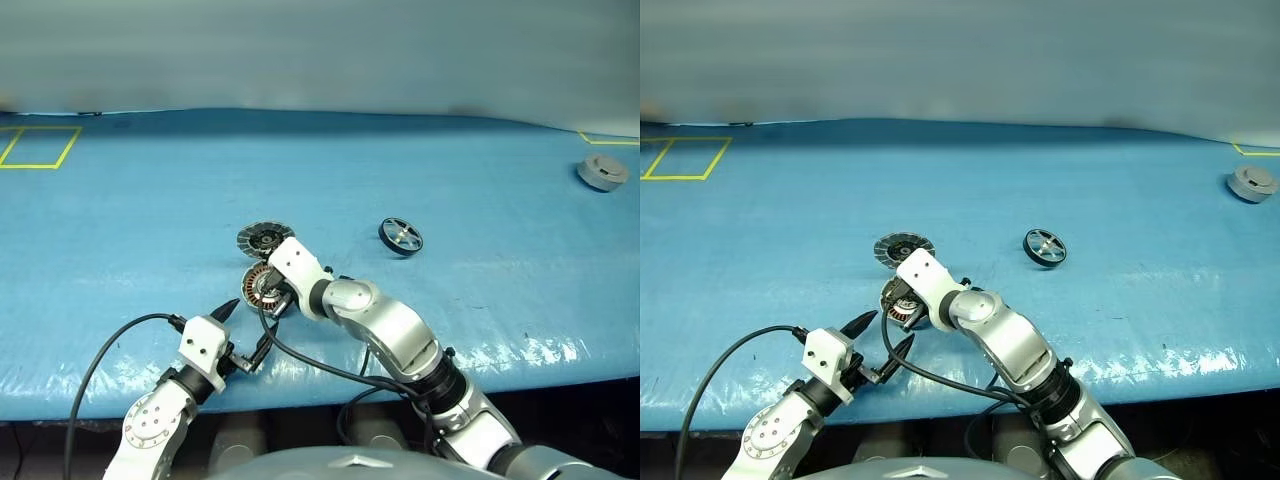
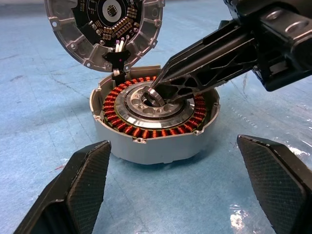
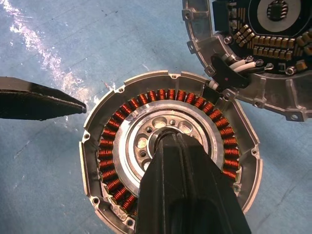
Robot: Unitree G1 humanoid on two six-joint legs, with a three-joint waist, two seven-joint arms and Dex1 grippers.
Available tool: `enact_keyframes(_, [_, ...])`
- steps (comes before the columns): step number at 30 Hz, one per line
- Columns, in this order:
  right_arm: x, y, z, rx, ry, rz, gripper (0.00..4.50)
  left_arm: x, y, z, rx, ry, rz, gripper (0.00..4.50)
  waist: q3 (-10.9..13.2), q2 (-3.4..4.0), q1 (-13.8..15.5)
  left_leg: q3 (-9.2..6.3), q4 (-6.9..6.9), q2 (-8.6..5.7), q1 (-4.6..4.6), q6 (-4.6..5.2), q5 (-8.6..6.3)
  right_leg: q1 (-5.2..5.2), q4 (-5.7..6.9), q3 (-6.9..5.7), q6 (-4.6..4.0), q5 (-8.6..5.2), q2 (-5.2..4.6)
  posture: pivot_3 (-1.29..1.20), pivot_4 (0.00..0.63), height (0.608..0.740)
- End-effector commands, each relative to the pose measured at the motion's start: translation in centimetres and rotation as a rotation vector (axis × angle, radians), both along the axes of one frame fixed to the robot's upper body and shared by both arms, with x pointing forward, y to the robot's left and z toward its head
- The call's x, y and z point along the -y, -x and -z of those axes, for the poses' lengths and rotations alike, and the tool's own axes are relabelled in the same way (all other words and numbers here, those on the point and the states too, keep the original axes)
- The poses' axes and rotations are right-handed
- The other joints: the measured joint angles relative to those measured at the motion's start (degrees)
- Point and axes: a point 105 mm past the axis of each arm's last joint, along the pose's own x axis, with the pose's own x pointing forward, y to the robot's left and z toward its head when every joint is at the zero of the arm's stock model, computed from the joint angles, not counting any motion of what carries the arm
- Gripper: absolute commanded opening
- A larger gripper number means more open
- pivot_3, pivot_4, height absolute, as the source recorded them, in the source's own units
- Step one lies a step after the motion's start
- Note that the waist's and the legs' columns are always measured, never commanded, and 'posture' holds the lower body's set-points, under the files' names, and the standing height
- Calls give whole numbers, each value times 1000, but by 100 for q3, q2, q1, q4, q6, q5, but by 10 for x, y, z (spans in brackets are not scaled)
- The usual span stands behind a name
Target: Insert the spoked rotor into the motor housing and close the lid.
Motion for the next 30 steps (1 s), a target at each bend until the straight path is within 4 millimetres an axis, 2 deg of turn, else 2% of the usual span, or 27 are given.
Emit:
enact_keyframes(1, [1, -4, -26, 96, -35, 2, 41, 3, 1, -3, 18, 10, 0, 4500, 0, 0, 1, 0, 0, 0, 0, 0, 0, 0, 0, 0, 0, 0, 0, 0, 150, 740])
enact_keyframes(5, [3, -4, -29, 100, -39, 3, 41, 3, 1, -2, 15, 13, -2, 4500, 0, 0, -3, 0, 0, 1, 1, 0, 0, 0, 0, 0, 0, 0, 0, 0, 150, 740])
enact_keyframes(22, [-9, 1, -5, 12, -40, -28, 41, 2, 1, -1, 11, 15, -6, 4500, 0, 0, -4, 0, 0, 1, 1, 0, 0, 0, 0, 0, 0, 0, 1, 0, 150, 740])
enact_keyframes(30, [-14, 3, -5, -6, -74, -36, 41, 0, 0, 0, 11, 12, -17, 4500, 0, 0, -23, 1, 0, 2, 5, 0, 0, 1, 1, 0, -2, 1, 2, 0, 150, 740])
